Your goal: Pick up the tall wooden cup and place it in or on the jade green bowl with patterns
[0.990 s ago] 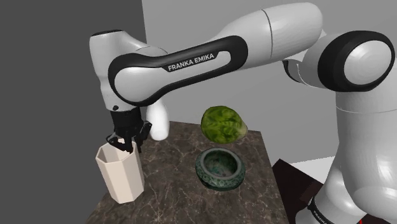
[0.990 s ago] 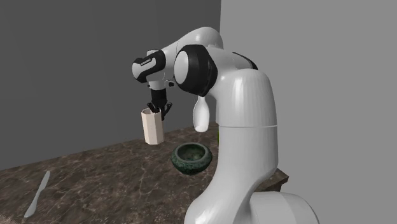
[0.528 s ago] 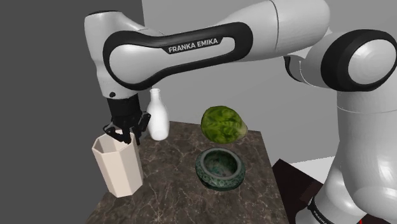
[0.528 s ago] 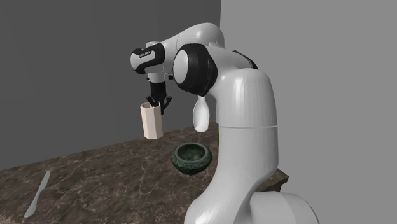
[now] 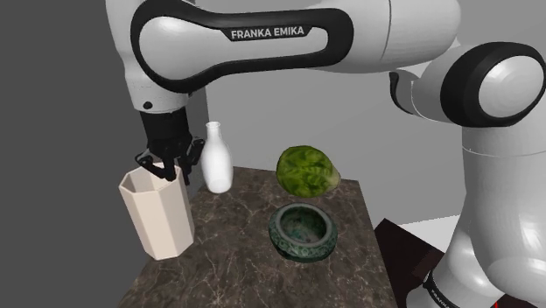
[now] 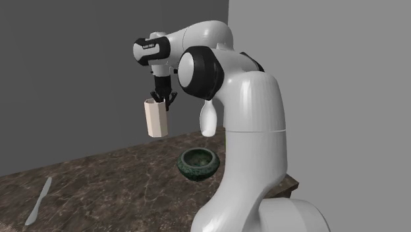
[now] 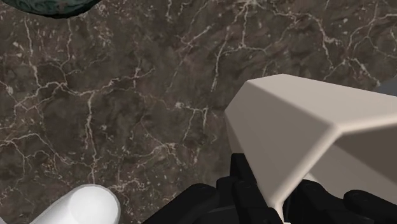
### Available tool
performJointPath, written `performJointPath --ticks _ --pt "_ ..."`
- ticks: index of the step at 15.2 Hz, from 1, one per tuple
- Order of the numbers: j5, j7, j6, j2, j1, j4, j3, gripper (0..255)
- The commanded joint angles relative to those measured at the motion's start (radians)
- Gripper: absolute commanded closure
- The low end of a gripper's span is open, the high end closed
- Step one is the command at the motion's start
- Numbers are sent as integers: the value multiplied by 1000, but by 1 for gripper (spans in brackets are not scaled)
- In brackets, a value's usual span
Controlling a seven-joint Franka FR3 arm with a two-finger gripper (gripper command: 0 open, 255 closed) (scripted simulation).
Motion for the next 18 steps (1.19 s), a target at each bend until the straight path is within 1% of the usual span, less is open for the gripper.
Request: performJointPath --ticks 1,8,12,15,16,18 --pt "-2 -1 -31 5 5 36 0 255" --pt "-16 -1 -145 37 34 182 0 255" --pt "-31 -1 -219 69 60 289 -3 255" --pt "-47 -2 -284 103 87 389 -7 255" --pt "-49 -2 -294 109 92 404 -8 255" --pt "7 -21 -229 -24 9 211 8 255"
